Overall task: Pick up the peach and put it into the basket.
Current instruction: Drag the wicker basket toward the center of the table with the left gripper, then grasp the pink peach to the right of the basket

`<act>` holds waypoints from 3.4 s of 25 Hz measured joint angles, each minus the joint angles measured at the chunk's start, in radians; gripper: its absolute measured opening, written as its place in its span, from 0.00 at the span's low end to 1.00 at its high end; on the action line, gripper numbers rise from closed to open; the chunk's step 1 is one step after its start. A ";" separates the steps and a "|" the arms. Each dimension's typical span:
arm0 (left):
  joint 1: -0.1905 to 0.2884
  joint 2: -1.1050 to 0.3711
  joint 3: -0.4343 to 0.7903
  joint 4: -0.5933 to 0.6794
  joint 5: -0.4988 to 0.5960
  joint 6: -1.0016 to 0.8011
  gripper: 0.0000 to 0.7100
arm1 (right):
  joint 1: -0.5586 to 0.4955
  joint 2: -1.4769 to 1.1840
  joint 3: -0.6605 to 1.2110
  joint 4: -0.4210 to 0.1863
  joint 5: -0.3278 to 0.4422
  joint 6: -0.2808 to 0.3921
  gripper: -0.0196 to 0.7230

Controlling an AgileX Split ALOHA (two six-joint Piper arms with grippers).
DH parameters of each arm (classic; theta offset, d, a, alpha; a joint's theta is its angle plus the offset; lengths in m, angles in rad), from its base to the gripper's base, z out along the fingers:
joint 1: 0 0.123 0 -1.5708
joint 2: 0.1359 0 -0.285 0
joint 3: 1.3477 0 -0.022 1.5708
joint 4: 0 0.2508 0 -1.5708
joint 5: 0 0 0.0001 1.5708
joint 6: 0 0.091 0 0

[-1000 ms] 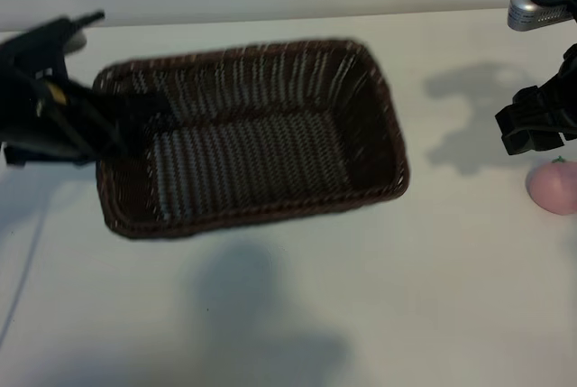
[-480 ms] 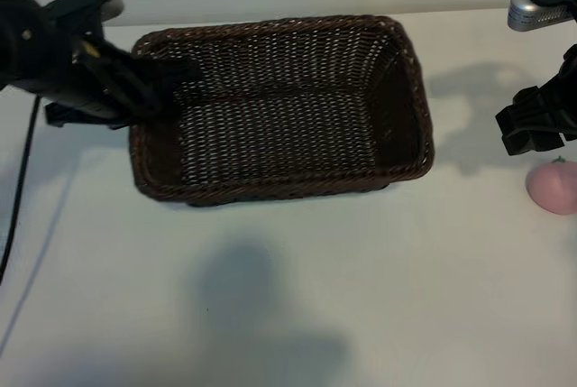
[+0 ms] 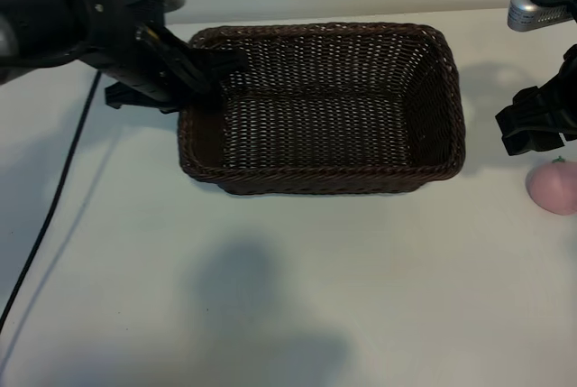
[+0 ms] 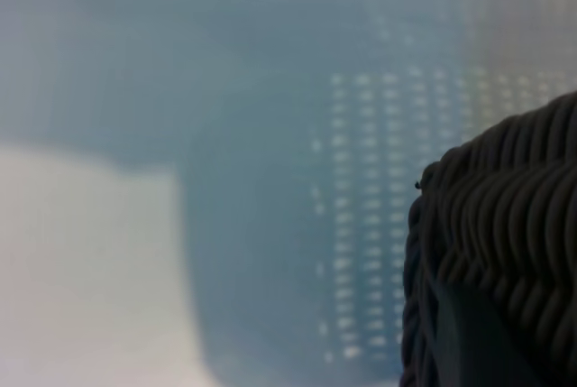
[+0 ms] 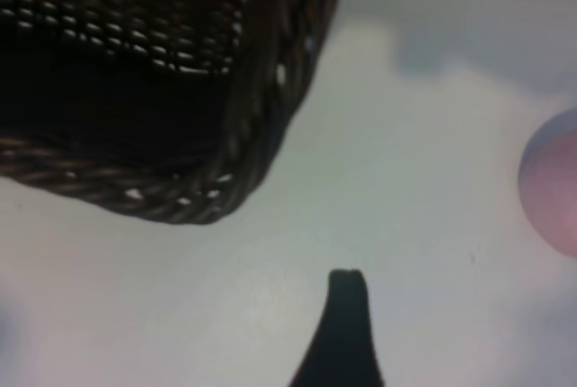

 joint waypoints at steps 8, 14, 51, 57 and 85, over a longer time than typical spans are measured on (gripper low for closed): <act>-0.002 0.086 -0.005 -0.004 -0.044 0.018 0.22 | 0.000 0.000 0.000 0.000 0.000 0.000 0.82; -0.005 0.117 -0.006 -0.017 -0.068 0.017 0.22 | 0.000 0.000 0.000 0.000 0.000 0.001 0.82; 0.075 -0.190 -0.014 0.140 0.178 -0.007 0.94 | 0.000 0.000 0.000 -0.002 0.000 0.001 0.82; 0.240 -0.335 -0.014 0.148 0.295 0.093 0.90 | 0.000 0.000 0.000 -0.002 0.000 0.001 0.82; 0.565 -1.181 0.254 0.000 0.516 0.429 0.84 | 0.000 0.000 0.000 -0.002 0.000 0.001 0.82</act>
